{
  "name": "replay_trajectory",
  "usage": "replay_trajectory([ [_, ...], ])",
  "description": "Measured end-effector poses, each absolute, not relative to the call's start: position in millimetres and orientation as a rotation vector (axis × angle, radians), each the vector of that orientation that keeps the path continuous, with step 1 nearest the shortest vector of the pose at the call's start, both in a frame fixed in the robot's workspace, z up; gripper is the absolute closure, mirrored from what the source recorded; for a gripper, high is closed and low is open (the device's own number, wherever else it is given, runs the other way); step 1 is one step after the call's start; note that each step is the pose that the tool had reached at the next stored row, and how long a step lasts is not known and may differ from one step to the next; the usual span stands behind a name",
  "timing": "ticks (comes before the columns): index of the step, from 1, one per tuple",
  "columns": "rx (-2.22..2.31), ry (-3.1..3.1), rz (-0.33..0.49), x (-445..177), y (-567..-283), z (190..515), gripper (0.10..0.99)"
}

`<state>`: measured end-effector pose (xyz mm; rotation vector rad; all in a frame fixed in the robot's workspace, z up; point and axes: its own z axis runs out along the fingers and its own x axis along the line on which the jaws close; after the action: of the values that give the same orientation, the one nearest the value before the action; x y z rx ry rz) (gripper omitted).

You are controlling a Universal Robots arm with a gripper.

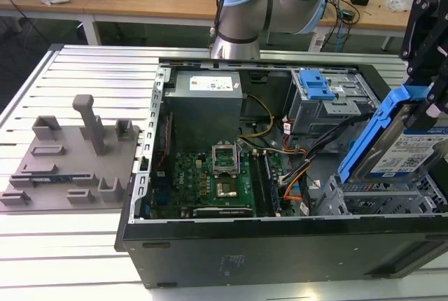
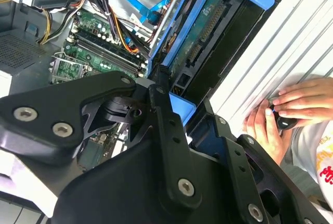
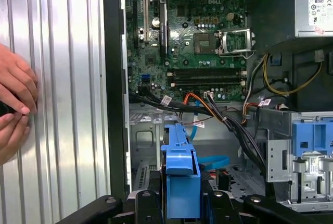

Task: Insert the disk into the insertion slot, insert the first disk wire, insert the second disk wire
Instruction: 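Insert the disk into the insertion slot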

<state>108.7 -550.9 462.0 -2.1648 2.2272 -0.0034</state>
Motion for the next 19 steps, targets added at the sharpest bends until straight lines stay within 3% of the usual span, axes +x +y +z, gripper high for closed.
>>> replay_trajectory([
  [19,-2.165,2.230,0.000,109.4,-551.4,447.3,0.722],
])
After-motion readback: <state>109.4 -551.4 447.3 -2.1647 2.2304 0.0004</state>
